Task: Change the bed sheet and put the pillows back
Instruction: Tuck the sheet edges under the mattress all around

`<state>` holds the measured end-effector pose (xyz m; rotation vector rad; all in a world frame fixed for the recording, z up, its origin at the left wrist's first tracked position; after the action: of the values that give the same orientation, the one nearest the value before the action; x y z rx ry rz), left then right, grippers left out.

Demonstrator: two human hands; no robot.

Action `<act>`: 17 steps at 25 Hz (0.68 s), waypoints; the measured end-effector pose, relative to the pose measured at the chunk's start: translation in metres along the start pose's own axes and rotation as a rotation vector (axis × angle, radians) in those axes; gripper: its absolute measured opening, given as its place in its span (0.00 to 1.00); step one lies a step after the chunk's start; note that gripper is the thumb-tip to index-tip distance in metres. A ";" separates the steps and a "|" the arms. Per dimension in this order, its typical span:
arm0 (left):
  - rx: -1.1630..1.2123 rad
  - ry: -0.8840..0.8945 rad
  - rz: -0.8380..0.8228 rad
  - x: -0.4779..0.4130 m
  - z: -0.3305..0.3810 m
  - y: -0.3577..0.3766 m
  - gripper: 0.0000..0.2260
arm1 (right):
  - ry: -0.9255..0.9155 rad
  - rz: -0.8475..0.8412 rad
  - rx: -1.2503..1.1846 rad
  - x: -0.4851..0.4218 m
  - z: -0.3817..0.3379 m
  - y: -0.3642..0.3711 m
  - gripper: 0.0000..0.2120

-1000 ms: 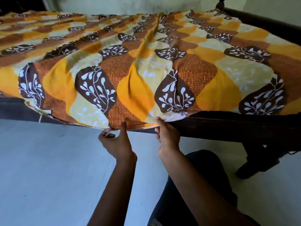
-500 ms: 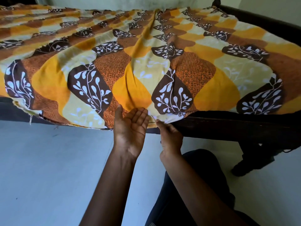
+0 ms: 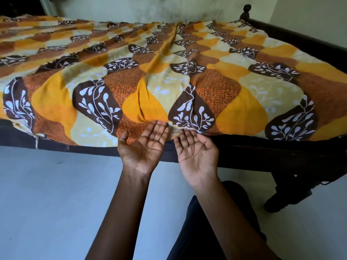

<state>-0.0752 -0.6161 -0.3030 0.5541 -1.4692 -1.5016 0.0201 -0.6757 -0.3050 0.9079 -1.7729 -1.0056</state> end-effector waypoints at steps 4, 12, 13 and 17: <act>-0.134 0.021 -0.006 0.001 0.002 0.003 0.26 | -0.021 0.025 0.011 -0.033 0.002 0.025 0.13; -0.329 0.333 0.459 0.012 0.063 -0.064 0.06 | 0.106 0.123 0.367 0.007 0.052 -0.010 0.11; -0.311 0.347 0.450 0.008 0.074 -0.066 0.07 | 0.133 0.113 0.414 0.005 0.067 -0.010 0.10; -0.297 0.456 0.431 -0.004 0.107 -0.056 0.11 | 0.203 0.043 0.566 -0.009 0.112 0.005 0.07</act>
<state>-0.1792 -0.5652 -0.3375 0.3400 -0.9176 -1.1290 -0.0815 -0.6375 -0.3358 1.2583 -1.9200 -0.3589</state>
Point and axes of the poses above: each hand's wrist, its own x-axis away from the middle knuckle, its own y-axis out of the palm, z = x × y, the point moved 2 cm from there along -x, towards the middle knuckle, and after that the axes turned 5 degrees about z, right-handed, at the moved point
